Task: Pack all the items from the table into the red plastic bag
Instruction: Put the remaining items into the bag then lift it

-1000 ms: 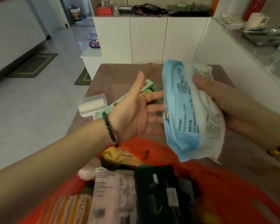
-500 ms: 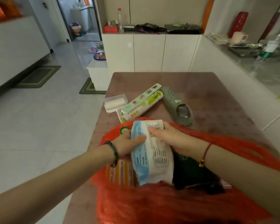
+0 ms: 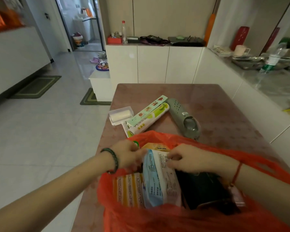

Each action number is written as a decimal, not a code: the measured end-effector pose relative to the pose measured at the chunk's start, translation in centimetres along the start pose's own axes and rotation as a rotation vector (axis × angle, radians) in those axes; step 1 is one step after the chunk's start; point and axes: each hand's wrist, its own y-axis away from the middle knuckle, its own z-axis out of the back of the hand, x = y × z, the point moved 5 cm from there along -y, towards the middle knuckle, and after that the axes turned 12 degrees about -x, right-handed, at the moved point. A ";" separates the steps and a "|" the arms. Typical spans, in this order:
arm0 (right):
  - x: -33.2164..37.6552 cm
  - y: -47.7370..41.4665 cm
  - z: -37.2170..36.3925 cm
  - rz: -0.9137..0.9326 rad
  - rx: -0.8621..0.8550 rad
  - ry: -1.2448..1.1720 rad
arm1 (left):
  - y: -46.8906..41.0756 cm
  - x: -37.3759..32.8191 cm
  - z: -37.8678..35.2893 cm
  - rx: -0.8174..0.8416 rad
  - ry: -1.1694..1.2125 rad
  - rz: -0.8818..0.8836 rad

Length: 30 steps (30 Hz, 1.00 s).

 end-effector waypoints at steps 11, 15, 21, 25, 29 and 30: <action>-17.7 -1.7 4.4 -0.471 -0.044 0.221 | -4.4 7.7 1.7 -0.074 -0.081 0.190; -19.7 -1.5 2.9 -0.334 -0.172 0.131 | -5.0 8.4 0.5 -0.148 -0.153 0.157; -16.5 0.5 12.0 -0.159 -0.966 -0.232 | -4.8 7.0 3.9 -0.413 0.430 0.192; -16.6 2.1 14.1 -0.171 -0.939 -0.331 | -3.2 5.9 5.5 -0.403 0.701 0.162; -17.5 2.9 12.6 -0.246 -0.697 -0.382 | -0.8 5.9 6.2 -0.165 0.690 0.175; -18.0 3.0 12.3 -0.278 -0.602 -0.383 | -0.3 6.2 6.4 -0.111 0.617 0.179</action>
